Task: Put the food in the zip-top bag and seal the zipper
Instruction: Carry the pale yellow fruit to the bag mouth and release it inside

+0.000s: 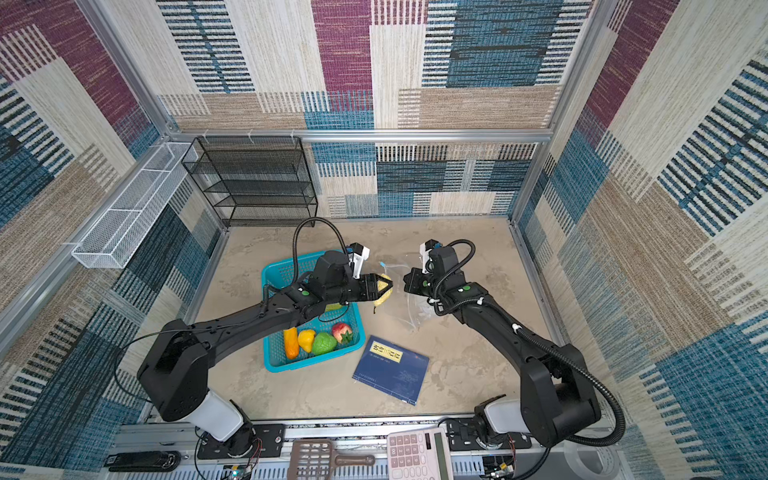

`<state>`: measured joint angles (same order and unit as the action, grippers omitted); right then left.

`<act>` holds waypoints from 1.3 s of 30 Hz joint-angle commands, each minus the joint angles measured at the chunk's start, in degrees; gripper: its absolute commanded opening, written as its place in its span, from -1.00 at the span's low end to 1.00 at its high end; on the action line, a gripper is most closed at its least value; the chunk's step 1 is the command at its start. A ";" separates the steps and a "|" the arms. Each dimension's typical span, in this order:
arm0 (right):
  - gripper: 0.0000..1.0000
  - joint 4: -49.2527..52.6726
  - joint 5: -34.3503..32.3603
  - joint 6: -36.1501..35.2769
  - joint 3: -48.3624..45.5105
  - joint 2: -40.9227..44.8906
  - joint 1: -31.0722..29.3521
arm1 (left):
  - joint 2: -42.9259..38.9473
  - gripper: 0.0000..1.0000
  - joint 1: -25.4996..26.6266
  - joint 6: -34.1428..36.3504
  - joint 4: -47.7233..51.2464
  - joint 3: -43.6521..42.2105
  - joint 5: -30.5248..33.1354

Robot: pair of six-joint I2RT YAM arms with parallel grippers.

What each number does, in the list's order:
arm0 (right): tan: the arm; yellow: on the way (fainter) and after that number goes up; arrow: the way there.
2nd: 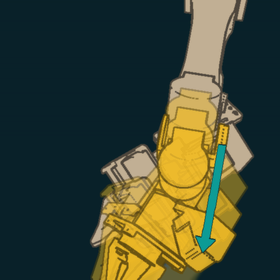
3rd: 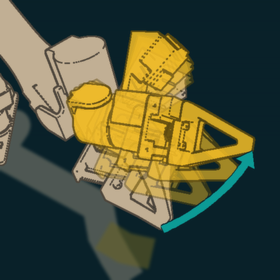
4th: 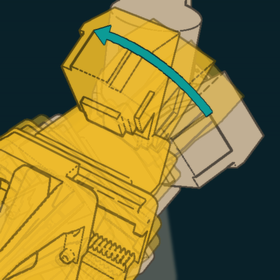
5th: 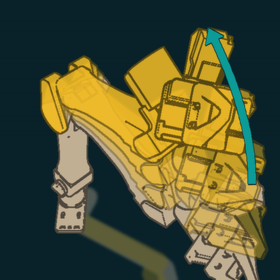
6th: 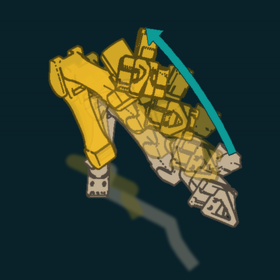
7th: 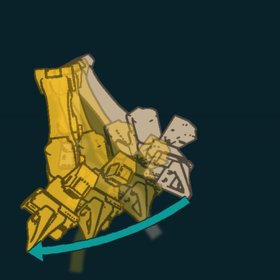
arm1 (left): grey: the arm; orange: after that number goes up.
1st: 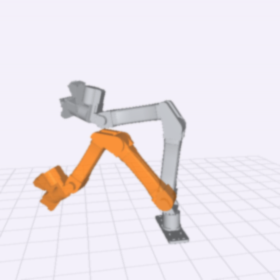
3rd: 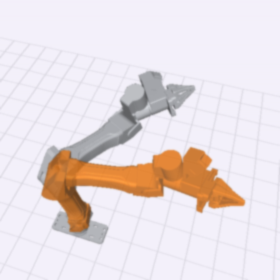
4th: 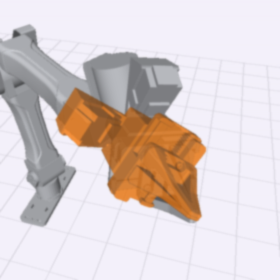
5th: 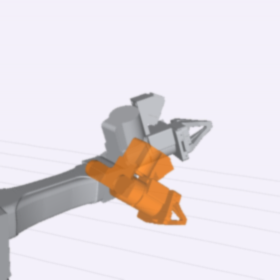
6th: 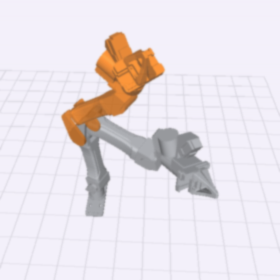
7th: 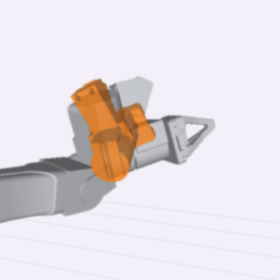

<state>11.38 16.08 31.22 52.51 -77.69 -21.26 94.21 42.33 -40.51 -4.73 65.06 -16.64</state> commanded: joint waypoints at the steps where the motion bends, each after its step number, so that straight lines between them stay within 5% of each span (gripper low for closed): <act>1: -1.00 -0.75 0.81 1.21 0.05 0.85 -0.04 | 2.92 0.03 1.11 -1.50 -3.83 1.18 1.43; 17: -1.00 6.13 5.65 2.15 1.45 6.84 -0.10 | 12.40 0.09 1.62 0.69 2.77 10.09 5.34; 28: -1.00 -2.92 9.77 5.38 -4.64 4.61 -0.10 | 8.93 0.11 1.47 0.10 6.31 8.03 5.68; 39: -1.00 -10.50 14.09 10.26 -8.03 5.82 -0.15 | 10.70 0.11 1.00 -7.40 -2.67 6.68 9.09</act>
<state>5.41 28.42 39.13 44.93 -72.71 -21.30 104.40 43.33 -44.25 -1.93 71.94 -10.07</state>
